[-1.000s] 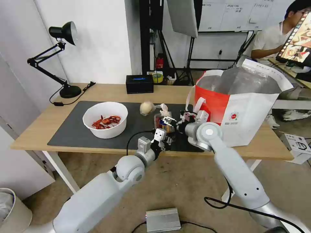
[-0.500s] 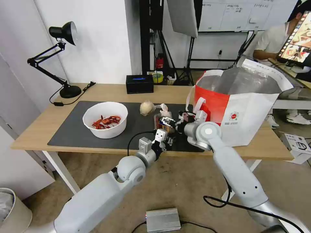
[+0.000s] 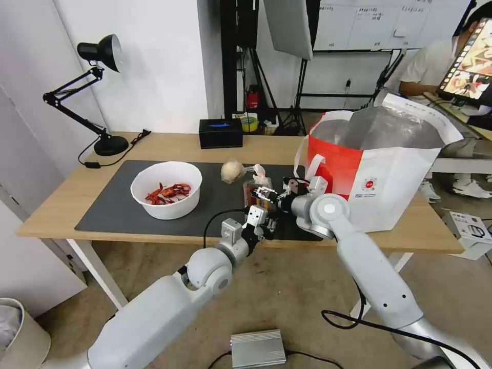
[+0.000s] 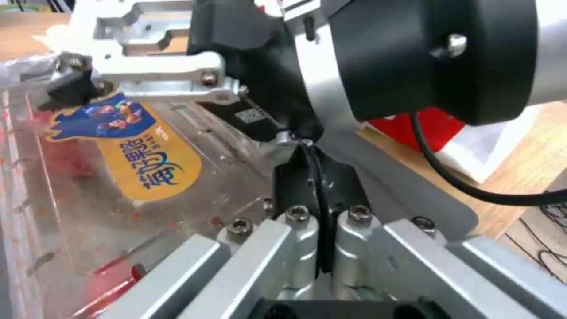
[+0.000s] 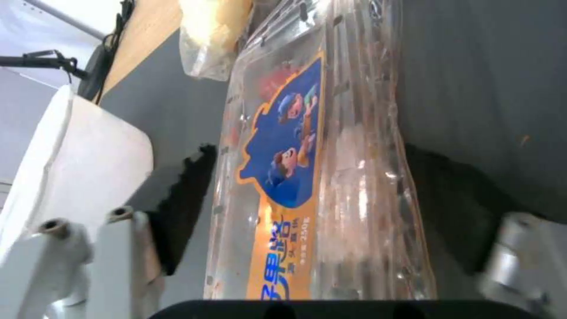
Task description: Pick up the trash from the table and place it into the takeout bag.
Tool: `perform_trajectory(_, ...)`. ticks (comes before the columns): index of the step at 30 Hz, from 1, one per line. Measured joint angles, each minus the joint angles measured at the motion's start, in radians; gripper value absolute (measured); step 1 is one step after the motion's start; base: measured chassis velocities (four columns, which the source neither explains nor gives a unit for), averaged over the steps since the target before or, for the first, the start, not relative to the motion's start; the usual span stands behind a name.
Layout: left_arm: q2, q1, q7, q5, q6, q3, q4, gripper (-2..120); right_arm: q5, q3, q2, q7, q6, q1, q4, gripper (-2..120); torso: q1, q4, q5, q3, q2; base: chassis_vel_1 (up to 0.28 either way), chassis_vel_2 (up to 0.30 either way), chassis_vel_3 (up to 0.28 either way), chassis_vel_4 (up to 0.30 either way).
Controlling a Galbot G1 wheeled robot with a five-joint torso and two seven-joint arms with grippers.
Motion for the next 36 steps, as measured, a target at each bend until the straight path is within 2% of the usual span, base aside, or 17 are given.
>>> perform_trajectory(3,-0.001,-0.001,0.0,0.0,0.0,0.001,0.0,0,0.0,-0.004,0.004,0.0,-0.002,0.003,-0.004,63,0.0,0.0003,0.0002,0.0,0.0,0.0,0.0,0.0,0.0)
perform_trajectory(4,-0.001,-0.001,0.0,0.0,0.0,0.001,0.0,0,0.0,-0.004,0.004,0.0,-0.002,0.003,-0.004,63,0.0,0.0003,0.0002,0.0,0.0,0.0,0.0,0.0,0.0)
perform_trajectory(6,-0.001,-0.003,-0.001,0.0,0.0,0.002,0.0,0,-0.002,-0.004,0.005,0.002,-0.003,0.002,-0.004,52,0.0,0.0003,0.0002,0.0,0.0,0.0,0.0,0.0,0.0)
perform_trajectory(10,-0.001,-0.005,-0.003,-0.001,0.0,0.004,-0.001,0,-0.003,-0.004,0.005,0.004,-0.003,0.0,-0.004,43,0.0,0.0003,0.0003,0.0,0.0,0.0,0.0,0.0,0.0)
perform_trajectory(15,-0.007,-0.01,-0.004,-0.002,0.0,0.01,0.001,0,-0.003,-0.002,-0.003,0.007,-0.004,-0.001,0.003,24,0.0,0.0003,0.0002,0.0,0.0,0.0,0.0,0.0,0.0)
perform_trajectory(21,-0.01,-0.01,-0.004,-0.002,0.0,0.011,0.001,0,-0.003,0.002,-0.008,0.009,-0.004,-0.007,0.011,18,0.0,0.0003,0.0002,0.0,0.0,0.0,0.0,0.0,0.0)
perform_trajectory(26,-0.006,-0.008,-0.003,-0.002,-0.001,0.007,-0.002,0,-0.003,0.006,-0.012,0.009,-0.004,-0.015,0.014,0,0.0,0.0004,0.0002,0.0,0.0,0.0,0.0,0.0,0.0)
perform_trajectory(36,0.005,0.004,-0.003,-0.005,-0.002,-0.011,-0.018,0,-0.003,0.008,-0.013,0.014,-0.002,-0.017,0.014,0,0.0,0.0004,0.0002,0.0,0.0,0.0,0.0,0.0,0.0)
